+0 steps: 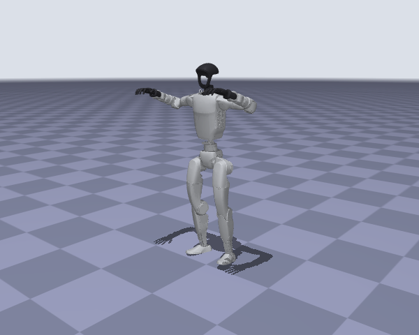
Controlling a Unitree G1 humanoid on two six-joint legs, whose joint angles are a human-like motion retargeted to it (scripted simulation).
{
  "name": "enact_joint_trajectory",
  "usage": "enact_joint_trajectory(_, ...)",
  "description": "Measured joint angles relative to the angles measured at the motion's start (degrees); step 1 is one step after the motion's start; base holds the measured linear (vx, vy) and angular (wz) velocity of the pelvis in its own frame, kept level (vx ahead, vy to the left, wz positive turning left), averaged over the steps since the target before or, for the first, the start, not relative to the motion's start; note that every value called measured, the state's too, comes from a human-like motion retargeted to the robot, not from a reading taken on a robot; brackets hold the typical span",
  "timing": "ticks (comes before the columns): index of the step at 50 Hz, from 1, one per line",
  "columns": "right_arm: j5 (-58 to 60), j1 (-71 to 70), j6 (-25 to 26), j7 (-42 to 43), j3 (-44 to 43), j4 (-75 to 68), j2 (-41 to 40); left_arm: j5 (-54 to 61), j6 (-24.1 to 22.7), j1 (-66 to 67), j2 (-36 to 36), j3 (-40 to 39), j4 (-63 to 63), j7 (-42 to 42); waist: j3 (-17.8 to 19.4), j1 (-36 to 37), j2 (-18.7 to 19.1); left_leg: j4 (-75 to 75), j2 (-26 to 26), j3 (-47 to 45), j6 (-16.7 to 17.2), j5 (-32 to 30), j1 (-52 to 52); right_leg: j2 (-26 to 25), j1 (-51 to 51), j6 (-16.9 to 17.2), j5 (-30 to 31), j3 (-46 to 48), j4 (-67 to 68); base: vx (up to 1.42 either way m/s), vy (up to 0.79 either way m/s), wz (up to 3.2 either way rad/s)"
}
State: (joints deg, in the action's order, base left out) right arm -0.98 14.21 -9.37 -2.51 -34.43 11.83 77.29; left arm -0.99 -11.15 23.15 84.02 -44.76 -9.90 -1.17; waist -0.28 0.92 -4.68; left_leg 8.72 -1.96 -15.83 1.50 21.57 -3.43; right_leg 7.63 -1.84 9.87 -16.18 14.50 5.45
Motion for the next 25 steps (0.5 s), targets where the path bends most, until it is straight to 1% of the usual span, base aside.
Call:
enact_joint_trajectory(6, -0.5, 1.4, 0.1, -0.3, -1.5, -0.5, 0.2, 0.9, 0.1, 2.1, -0.9, -2.2, -0.1, -0.9, -0.1, -0.9, -0.2, 0.7, 0.3, 0.6, -0.4, 0.9, -0.8, 0.3, -0.2, 0.5, -0.9, 0.4, 0.2, 0.03, 0.04, 0.04)
enact_joint_trajectory(11, -0.8, 1.6, 0.2, -0.3, -1.9, -0.4, 0.2, 0.9, 0.0, 3.1, -0.7, -3.1, -0.2, -0.9, 0.2, -1.6, -0.1, 0.9, 0.2, 0.6, 0.3, 1.3, -1.0, 0.3, -0.2, 0.5, -1.9, 0.4, 0.3, 0.00, 0.00, 0.00)
enact_joint_trajectory(20, -0.6, 1.1, 0.1, -0.1, -1.3, -0.2, 0.2, 1.1, 0.0, 2.9, -0.5, -3.7, -0.6, -0.6, 0.4, -2.4, -0.3, 1.0, 0.2, 0.2, -0.1, 1.8, -0.8, 0.4, -0.5, 0.6, -2.3, -0.1, 0.8, 0.00, 0.00, 0.00)
enact_joint_trajectory(25, -0.3, 0.7, 0.3, 0.3, -1.2, -0.6, 0.4, 1.8, 0.0, 2.2, -0.3, -2.7, -1.0, -0.8, 0.4, -2.7, 0.0, 0.9, 0.2, -0.2, 0.1, 1.9, -0.6, 0.3, -0.5, 0.4, -2.1, -0.5, 0.7, 0.00, 0.00, 0.00)
